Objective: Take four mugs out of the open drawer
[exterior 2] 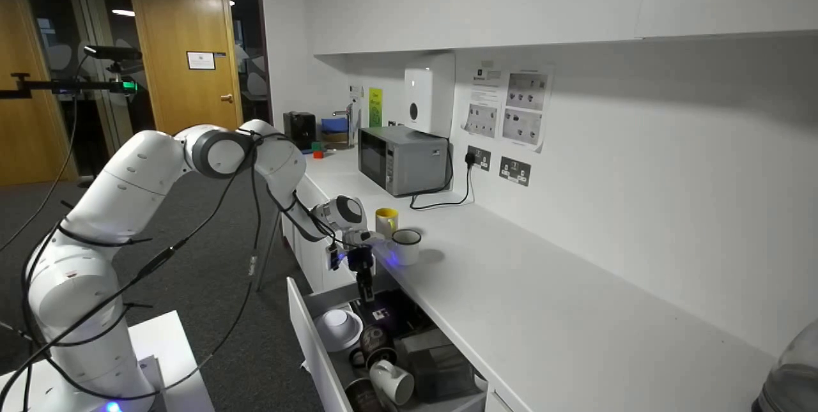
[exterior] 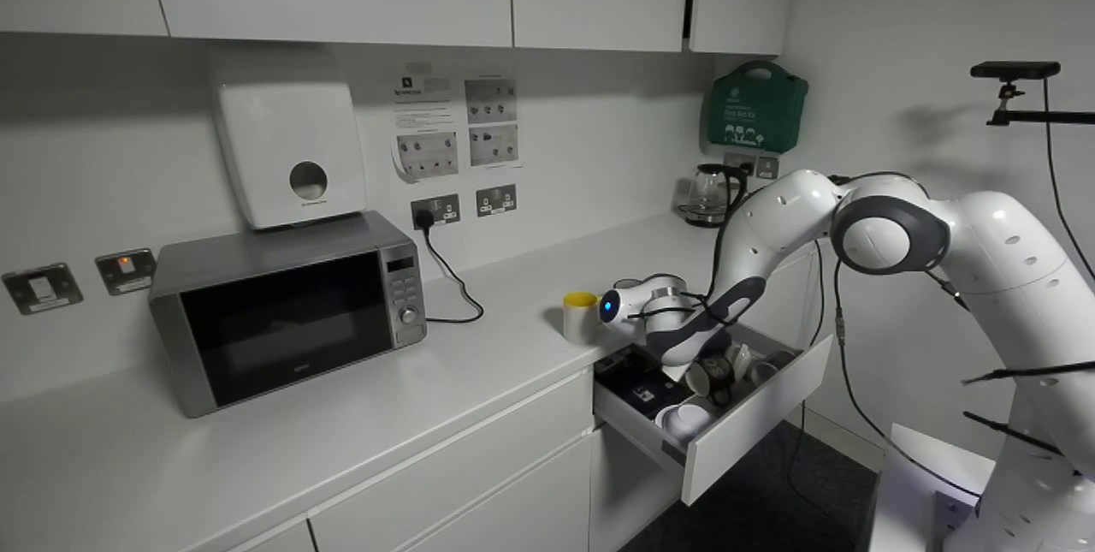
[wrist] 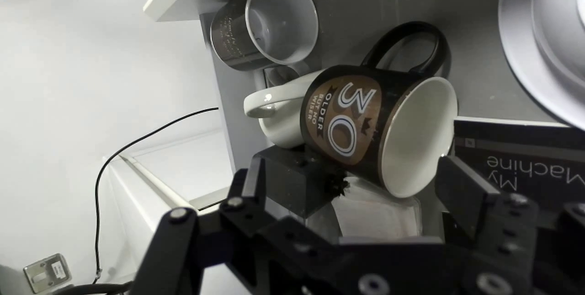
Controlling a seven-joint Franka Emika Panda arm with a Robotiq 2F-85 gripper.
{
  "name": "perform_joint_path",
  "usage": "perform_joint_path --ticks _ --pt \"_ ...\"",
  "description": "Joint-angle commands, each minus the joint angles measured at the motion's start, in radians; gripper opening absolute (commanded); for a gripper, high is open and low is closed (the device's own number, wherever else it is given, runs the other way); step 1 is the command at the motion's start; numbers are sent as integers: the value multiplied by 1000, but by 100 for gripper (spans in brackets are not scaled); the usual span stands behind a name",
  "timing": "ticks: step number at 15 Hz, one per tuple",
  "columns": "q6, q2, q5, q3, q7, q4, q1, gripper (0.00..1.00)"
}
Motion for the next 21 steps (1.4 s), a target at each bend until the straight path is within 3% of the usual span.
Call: perform_joint_path --ticks 1,21 --pt "-60 26 -15 -16 -24 38 17 100" --pt "-120 107 -51 -29 -17 93 24 100"
